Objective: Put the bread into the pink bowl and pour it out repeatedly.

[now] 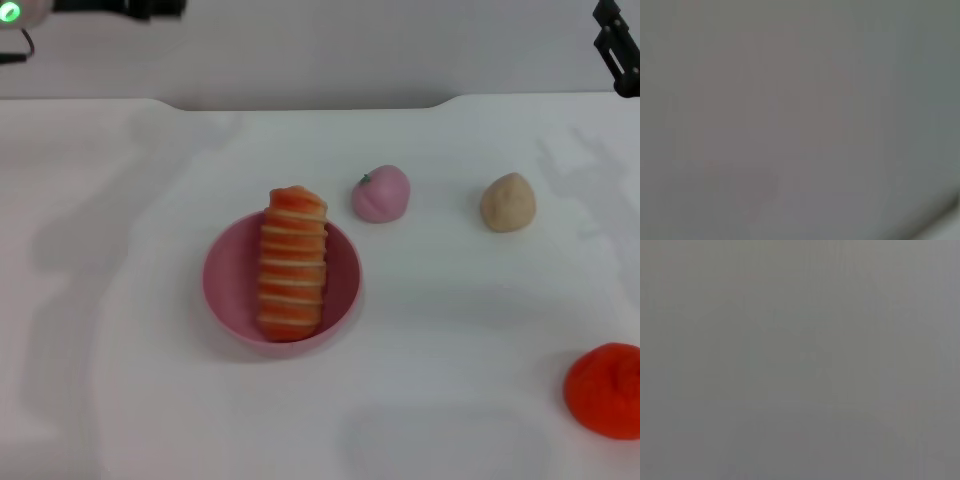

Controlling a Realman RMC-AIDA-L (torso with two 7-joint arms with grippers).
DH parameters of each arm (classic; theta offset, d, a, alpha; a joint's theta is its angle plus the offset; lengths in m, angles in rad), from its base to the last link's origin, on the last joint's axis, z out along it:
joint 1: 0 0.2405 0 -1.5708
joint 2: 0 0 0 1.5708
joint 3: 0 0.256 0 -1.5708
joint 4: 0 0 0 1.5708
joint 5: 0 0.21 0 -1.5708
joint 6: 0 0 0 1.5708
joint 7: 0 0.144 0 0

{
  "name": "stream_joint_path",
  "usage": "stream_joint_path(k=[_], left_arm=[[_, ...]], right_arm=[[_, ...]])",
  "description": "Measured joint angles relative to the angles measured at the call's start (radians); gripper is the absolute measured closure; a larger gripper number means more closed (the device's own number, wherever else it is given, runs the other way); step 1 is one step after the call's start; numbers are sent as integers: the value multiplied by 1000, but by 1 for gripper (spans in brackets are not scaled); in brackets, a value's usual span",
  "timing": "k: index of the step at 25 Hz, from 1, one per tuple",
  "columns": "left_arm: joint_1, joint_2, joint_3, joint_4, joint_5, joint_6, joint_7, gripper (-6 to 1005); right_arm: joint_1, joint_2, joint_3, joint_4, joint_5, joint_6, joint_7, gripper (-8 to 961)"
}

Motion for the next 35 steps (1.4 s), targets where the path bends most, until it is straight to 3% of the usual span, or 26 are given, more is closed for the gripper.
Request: stream_joint_path(k=[1, 2, 3, 5, 6, 7, 9, 10, 11, 13, 14, 15, 16, 20, 23, 28, 35], left_arm=[[0, 0, 0, 0, 0, 0, 0, 284], [116, 0, 8, 16, -309, -202, 152, 284], [150, 0, 15, 11, -435, -259, 234, 284], [150, 0, 15, 11, -435, -259, 234, 284], [186, -1, 27, 1, -558, -304, 318, 284], [245, -2, 61, -22, -800, -359, 501, 284], [292, -5, 93, -60, -1060, -381, 709, 284], [292, -5, 93, -60, -1060, -381, 709, 284], [321, -7, 113, -138, -1328, -353, 949, 284], [329, -7, 118, -224, -1527, -291, 1117, 283], [329, -7, 118, -224, -1527, -291, 1117, 283], [330, -8, 119, -266, -1609, -254, 1191, 283], [319, -7, 118, -445, -1855, -100, 1408, 284], [295, -9, 116, -659, -2070, 90, 1620, 289], [289, -15, 120, -750, -2153, 158, 1749, 292], [286, -18, 124, -833, -2264, 171, 1854, 294], [296, -12, 115, -867, -2377, 163, 1939, 294]], right_arm=[[-1, 0, -1, 0, 0, 0, 0, 418], [-1, 0, -3, 1, 0, 0, 0, 418], [-2, 0, -6, 1, 0, 0, 0, 418], [-3, 1, -12, 2, 0, 0, 0, 418], [-3, 2, -14, 5, 0, 0, 0, 418], [-1, 2, -17, 9, 0, 0, 0, 418], [5, 2, -20, 22, 0, 0, 0, 418], [8, 2, -21, 28, 0, 0, 0, 418], [11, 2, -21, 32, 1, 0, 0, 418], [14, 2, -21, 38, 3, -2, 0, 418], [14, 2, -21, 38, 4, -3, 0, 418], [15, 2, -20, 38, 5, -5, 0, 418], [15, 2, -18, 38, 5, -6, 0, 418], [34, 2, 5, 77, 8, -11, 0, 418], [70, 0, 64, 145, 9, -13, -3, 418], [108, -1, 181, 226, 9, -20, -44, 418], [119, -1, 321, 244, 9, -79, -77, 418]])
